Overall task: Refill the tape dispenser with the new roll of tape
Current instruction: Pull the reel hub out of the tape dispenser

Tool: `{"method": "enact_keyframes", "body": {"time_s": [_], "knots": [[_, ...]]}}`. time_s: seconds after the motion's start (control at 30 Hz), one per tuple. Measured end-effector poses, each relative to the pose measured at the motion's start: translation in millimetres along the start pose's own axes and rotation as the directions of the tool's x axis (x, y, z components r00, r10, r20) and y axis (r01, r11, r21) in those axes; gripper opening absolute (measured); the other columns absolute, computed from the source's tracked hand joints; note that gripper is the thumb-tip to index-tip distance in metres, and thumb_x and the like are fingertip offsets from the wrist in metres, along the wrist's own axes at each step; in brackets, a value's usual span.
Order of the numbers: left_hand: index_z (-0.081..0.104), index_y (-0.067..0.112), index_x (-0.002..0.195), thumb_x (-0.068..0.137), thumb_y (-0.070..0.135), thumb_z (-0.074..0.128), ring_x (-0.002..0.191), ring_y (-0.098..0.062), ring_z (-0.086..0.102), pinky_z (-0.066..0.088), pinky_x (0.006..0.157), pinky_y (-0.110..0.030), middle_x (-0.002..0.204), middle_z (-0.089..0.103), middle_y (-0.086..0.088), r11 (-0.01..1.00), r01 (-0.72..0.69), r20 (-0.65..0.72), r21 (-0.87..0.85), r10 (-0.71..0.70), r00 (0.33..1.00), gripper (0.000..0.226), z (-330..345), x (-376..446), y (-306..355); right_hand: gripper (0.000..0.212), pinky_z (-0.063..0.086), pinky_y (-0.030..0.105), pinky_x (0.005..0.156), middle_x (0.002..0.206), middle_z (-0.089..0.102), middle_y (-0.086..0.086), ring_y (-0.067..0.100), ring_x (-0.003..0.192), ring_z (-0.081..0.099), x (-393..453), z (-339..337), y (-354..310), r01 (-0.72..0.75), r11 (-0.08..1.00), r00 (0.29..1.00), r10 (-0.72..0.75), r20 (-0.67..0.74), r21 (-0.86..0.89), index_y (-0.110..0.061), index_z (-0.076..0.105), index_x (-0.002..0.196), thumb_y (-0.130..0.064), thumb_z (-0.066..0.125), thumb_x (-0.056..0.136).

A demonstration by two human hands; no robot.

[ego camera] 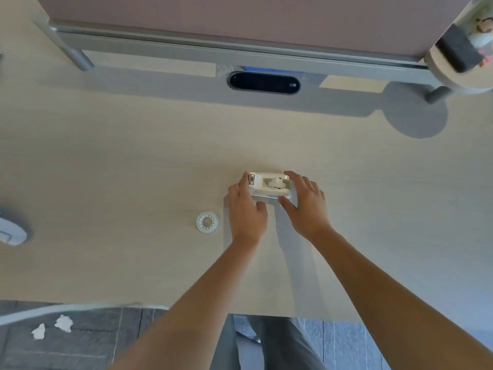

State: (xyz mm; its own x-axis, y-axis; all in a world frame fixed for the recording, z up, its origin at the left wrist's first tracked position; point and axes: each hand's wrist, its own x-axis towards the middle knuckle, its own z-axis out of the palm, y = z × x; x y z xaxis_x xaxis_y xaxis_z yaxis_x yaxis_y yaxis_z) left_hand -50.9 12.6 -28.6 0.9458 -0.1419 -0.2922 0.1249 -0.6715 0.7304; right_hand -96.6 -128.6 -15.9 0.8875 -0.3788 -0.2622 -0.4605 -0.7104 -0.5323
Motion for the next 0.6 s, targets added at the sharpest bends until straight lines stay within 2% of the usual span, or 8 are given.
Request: {"method": "enact_keyframes", "body": {"time_s": [0.1,0.17,0.23,0.4,0.5,0.6], "knots": [[0.04,0.013,0.155,0.084,-0.001,0.06,0.123,-0.036,0.055,0.049,0.104,-0.045,0.136,0.053,-0.014,0.997,-0.071,-0.018,0.001,0.071,0.997,0.076,3,-19,-14,0.054,0.04,0.044,0.113,0.144,0.06,0.004,0.029,0.13,0.054,-20,9,9,0.076,0.994,0.996,-0.073,-0.041,0.079,-0.018,0.049,0.148,-0.023,0.066,0.097],[0.038,0.014,0.156,0.085,0.0,0.062,0.123,-0.033,0.056,0.051,0.101,-0.041,0.137,0.051,-0.012,0.996,-0.084,-0.018,-0.002,0.084,0.996,0.077,6,-30,-24,0.055,0.044,0.04,0.11,0.146,0.059,0.002,0.025,0.131,0.053,-34,18,17,0.092,0.984,0.995,-0.087,-0.043,0.151,-0.016,0.047,0.15,-0.02,0.065,0.098],[0.036,0.016,0.158,0.087,0.003,0.064,0.122,-0.031,0.057,0.052,0.101,-0.039,0.137,0.05,-0.01,0.994,-0.105,-0.015,-0.021,0.105,0.994,0.077,6,-42,-33,0.059,0.044,0.04,0.113,0.148,0.057,-0.001,0.022,0.138,0.049,-46,28,25,0.096,0.976,0.995,-0.089,-0.042,0.196,-0.019,0.042,0.154,-0.018,0.064,0.099],[0.029,0.017,0.161,0.092,0.017,0.063,0.115,-0.03,0.059,0.055,0.099,-0.045,0.134,0.049,-0.008,0.968,-0.248,-0.044,0.047,0.25,0.967,0.077,8,-67,-73,0.063,0.029,0.057,0.122,0.161,0.046,0.004,0.027,0.152,0.039,-66,54,44,0.22,0.965,0.974,-0.208,-0.092,0.143,-0.014,0.03,0.161,-0.018,0.057,0.104],[0.029,0.017,0.161,0.093,0.027,0.058,0.116,-0.029,0.06,0.055,0.098,-0.044,0.135,0.049,-0.007,0.952,-0.304,-0.061,0.035,0.306,0.95,0.074,8,-72,-87,0.064,0.026,0.058,0.123,0.16,0.047,0.006,0.026,0.151,0.042,-73,64,50,0.256,0.959,0.96,-0.237,-0.146,0.124,-0.013,0.03,0.162,-0.02,0.055,0.104],[0.032,0.016,0.16,0.093,0.03,0.056,0.111,-0.027,0.061,0.056,0.095,-0.043,0.132,0.049,-0.004,0.937,-0.348,-0.074,0.022,0.349,0.934,0.073,8,-73,-93,0.064,0.029,0.056,0.122,0.151,0.056,0.007,0.025,0.142,0.051,-80,70,53,0.295,0.95,0.942,-0.272,-0.195,0.102,-0.013,0.031,0.161,-0.021,0.055,0.103]]}}
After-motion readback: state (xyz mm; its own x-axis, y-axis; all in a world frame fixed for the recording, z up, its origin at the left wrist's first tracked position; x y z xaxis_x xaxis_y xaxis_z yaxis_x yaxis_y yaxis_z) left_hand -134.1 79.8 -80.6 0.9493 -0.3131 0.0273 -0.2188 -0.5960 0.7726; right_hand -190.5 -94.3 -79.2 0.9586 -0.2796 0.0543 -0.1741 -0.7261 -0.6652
